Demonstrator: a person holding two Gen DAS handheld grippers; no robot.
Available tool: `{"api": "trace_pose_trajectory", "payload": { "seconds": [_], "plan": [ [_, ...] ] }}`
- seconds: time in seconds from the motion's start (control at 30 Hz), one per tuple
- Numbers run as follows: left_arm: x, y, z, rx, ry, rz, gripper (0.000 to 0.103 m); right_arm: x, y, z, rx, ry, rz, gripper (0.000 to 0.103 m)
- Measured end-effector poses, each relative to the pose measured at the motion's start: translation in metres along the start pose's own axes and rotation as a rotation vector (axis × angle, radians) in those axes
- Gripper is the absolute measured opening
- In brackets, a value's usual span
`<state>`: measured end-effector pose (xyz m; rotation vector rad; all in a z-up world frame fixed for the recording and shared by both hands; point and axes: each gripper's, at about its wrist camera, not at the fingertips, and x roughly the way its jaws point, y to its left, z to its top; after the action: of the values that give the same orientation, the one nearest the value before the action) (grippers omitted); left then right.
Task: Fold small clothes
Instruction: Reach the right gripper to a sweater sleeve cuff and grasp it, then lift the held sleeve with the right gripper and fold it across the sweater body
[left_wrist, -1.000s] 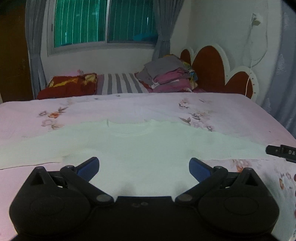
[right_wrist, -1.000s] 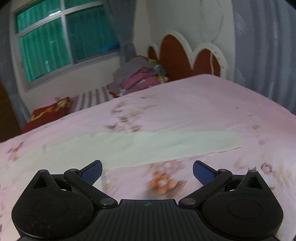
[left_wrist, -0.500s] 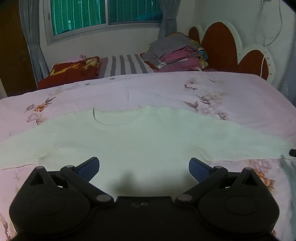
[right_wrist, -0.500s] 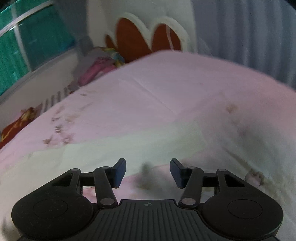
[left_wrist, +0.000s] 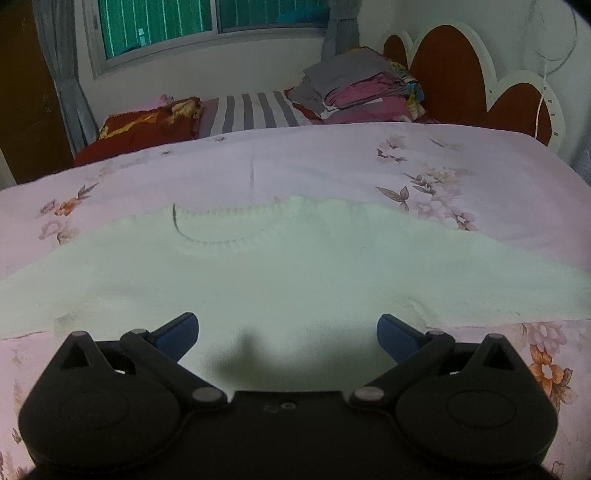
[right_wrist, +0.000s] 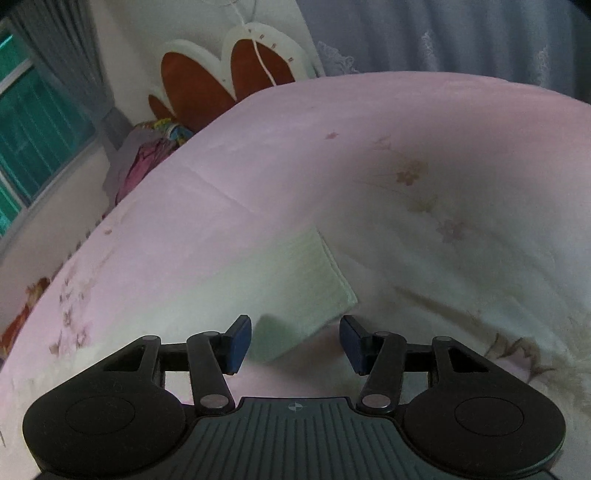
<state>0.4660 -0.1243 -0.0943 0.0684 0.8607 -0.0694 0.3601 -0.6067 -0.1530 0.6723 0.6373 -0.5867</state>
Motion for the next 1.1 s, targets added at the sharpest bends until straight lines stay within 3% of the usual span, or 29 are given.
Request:
{"api": "trace_pose_trajectory", "payload": {
  "seconds": [0.13, 0.3, 0.37, 0.4, 0.43, 0.6, 0.77, 0.97, 1.1],
  "plan": [
    [0.003, 0.006, -0.004, -0.013, 0.022, -0.016, 0.103, -0.001, 0.005, -0.001, -0.005, -0.005, 0.004, 0.054],
    [-0.007, 0.034, -0.011, -0.026, 0.004, 0.016, 0.103, 0.002, 0.006, 0.001, 0.026, -0.018, 0.023, 0.053],
    [-0.007, 0.055, -0.014, -0.057, 0.023, 0.017, 0.103, 0.008, 0.015, 0.003, -0.018, -0.019, -0.002, 0.03],
    [-0.007, 0.065, -0.016, -0.074, 0.028, 0.014, 0.103, 0.012, 0.023, 0.003, -0.058, -0.007, -0.015, 0.01],
    [-0.007, 0.077, -0.019, -0.093, 0.026, 0.02, 0.103, 0.015, 0.033, 0.002, -0.094, 0.008, -0.021, 0.005],
    [-0.001, 0.123, -0.025, -0.136, 0.023, 0.026, 0.101, 0.0, 0.087, -0.01, -0.211, -0.012, 0.013, 0.005],
    [0.002, 0.162, -0.028, -0.156, 0.007, 0.011, 0.101, -0.021, 0.175, -0.048, -0.357, -0.013, 0.115, 0.005],
    [-0.007, 0.214, -0.037, -0.181, -0.006, 0.037, 0.102, -0.035, 0.287, -0.125, -0.53, 0.027, 0.269, 0.005],
    [-0.018, 0.25, -0.049, -0.224, -0.013, 0.005, 0.1, -0.037, 0.346, -0.187, -0.636, 0.063, 0.348, 0.005]
  ]
}}
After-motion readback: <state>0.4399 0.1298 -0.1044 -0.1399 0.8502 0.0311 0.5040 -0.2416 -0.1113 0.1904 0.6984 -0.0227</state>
